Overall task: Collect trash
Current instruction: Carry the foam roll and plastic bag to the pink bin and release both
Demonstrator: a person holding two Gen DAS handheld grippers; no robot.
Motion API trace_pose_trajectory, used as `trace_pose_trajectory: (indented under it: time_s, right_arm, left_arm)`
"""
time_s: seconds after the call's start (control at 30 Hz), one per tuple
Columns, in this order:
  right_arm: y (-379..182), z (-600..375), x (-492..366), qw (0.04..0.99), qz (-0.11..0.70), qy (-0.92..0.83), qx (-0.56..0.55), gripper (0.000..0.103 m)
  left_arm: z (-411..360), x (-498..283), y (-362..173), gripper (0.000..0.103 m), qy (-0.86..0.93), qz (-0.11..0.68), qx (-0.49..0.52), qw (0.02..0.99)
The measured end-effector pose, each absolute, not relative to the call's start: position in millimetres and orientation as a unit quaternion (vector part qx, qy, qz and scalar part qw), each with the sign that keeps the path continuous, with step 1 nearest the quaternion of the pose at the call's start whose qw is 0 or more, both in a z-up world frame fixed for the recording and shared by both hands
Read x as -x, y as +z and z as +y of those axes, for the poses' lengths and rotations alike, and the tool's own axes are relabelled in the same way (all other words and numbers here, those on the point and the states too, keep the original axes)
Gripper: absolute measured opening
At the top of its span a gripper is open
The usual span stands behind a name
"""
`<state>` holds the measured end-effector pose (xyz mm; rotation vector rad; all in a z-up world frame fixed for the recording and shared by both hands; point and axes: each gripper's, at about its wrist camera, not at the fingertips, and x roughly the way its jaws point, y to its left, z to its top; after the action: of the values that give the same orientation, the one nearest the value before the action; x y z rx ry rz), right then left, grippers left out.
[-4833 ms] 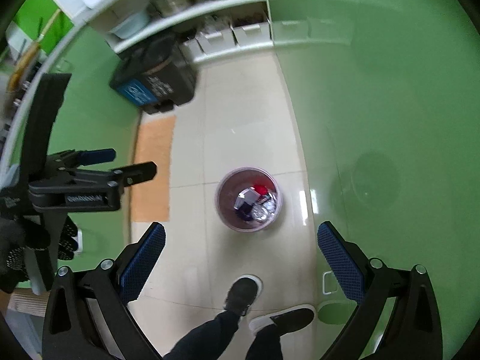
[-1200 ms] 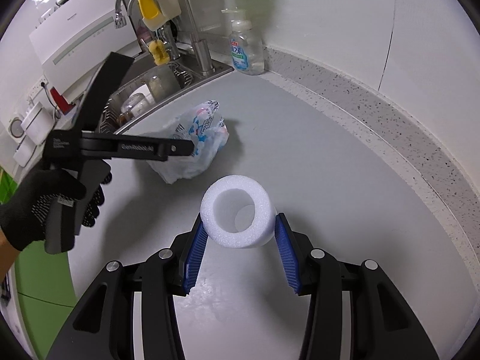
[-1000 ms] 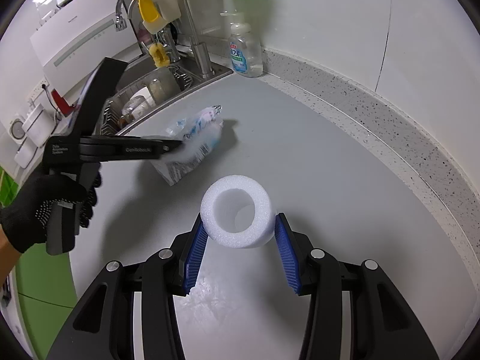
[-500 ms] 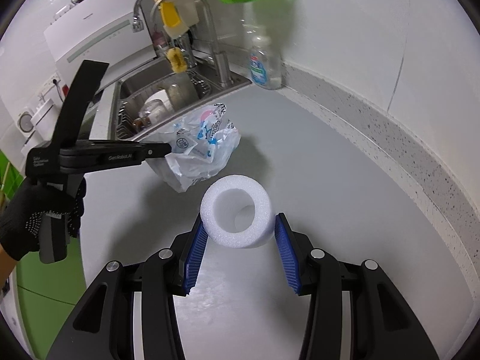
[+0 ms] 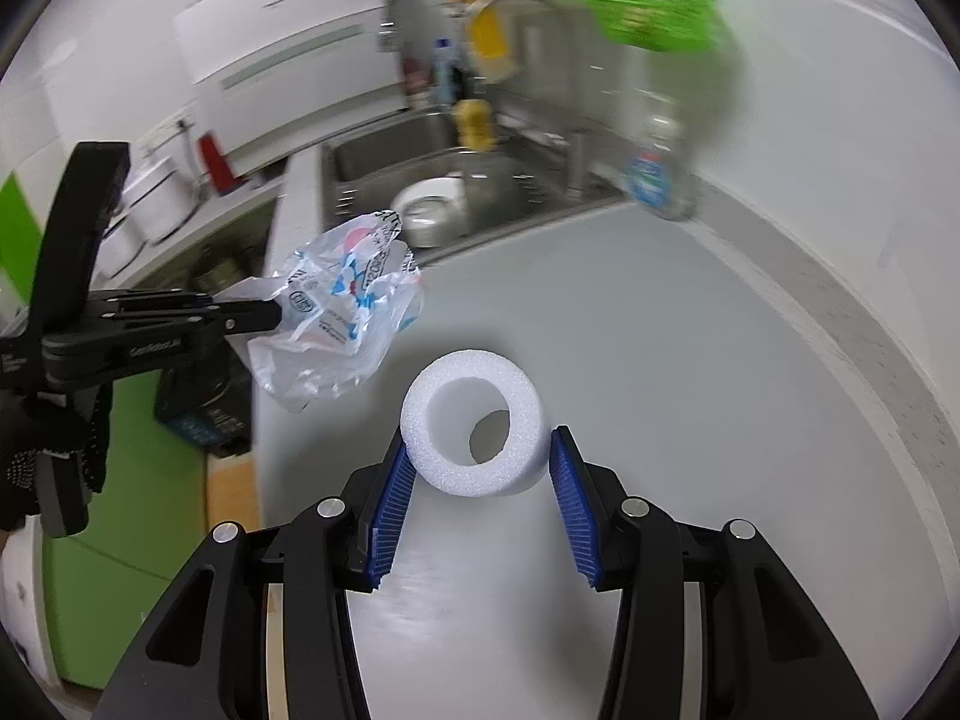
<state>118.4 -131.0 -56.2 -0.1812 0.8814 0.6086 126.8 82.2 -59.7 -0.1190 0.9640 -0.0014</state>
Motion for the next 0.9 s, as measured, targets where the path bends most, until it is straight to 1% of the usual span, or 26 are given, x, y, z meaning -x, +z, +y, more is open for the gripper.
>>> trace_pose_trajectory:
  time_s: [0.23, 0.4, 0.57, 0.7, 0.77, 0.87, 0.9]
  right_arm:
    - [-61.4, -51.8, -82.2, 0.829, 0.418, 0.355, 0.108, 0.045]
    - [-77.4, 9.9, -55.3, 0.8, 0.427, 0.4, 0.134, 0.045]
    - [-107.9, 59.9, -34.0, 0.77, 0.444, 0.431, 0.154, 0.045]
    - [-149.5, 100.8, -16.3, 0.74, 0.465, 0.453, 0.176, 0.045]
    - [-173.4, 119.4, -10.6, 0.726, 0.476, 0.459, 0.188, 0.045]
    - [-224.4, 144.8, -1.6, 0.704, 0.493, 0.467, 0.206, 0.045]
    - [-249.1, 154.1, 2.2, 0.695, 0.5, 0.471, 0.211, 0.045]
  left_arm:
    - [150.4, -38.9, -62.6, 0.01, 0.058, 0.463, 0.083, 0.88]
    - [198.6, 23.5, -89.8, 0.01, 0.105, 0.477, 0.113, 0.865]
    - [241.6, 75.7, -125.9, 0.01, 0.15, 0.494, 0.144, 0.844]
    - [270.6, 106.4, -162.5, 0.01, 0.178, 0.511, 0.165, 0.825]
    - [286.2, 122.4, -189.3, 0.01, 0.192, 0.519, 0.179, 0.813]
    - [304.0, 137.5, -229.9, 0.01, 0.208, 0.525, 0.198, 0.801]
    - [309.5, 141.3, -244.5, 0.01, 0.213, 0.527, 0.203, 0.797]
